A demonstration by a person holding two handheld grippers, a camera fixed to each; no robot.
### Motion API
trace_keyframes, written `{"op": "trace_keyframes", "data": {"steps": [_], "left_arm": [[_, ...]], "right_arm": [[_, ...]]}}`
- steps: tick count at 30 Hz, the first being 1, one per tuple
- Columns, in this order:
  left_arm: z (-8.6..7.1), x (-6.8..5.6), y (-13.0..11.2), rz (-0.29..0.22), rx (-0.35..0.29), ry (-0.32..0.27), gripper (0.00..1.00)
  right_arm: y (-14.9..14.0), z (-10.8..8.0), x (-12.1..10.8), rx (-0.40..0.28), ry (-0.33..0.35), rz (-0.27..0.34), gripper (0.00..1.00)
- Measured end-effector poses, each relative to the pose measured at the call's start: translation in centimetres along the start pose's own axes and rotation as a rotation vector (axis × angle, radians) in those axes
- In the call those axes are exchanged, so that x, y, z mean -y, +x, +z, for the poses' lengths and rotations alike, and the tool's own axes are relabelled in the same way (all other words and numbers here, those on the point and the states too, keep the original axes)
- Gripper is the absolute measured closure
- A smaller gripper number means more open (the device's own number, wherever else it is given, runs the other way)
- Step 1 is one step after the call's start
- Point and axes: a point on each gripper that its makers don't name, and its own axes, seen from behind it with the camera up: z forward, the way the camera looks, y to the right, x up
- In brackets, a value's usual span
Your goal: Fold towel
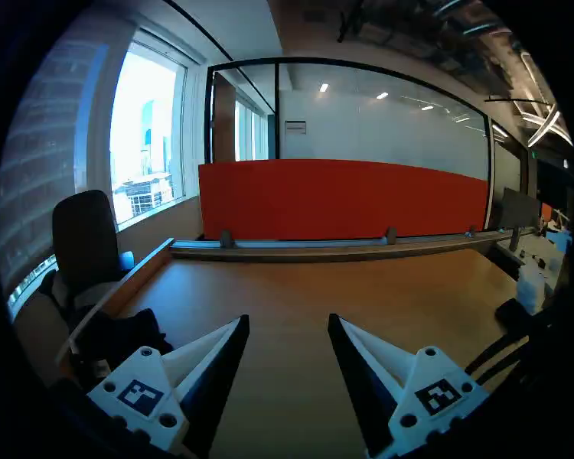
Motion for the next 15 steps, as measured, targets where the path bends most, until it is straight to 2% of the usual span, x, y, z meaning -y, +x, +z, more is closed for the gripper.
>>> {"op": "trace_keyframes", "data": {"steps": [15], "left_arm": [[0.7, 0.1, 2.0, -0.039, -0.064, -0.024, 0.25]], "right_arm": [[2.4, 1.3, 7.3, -0.044, 0.061, 0.021, 0.04]]}}
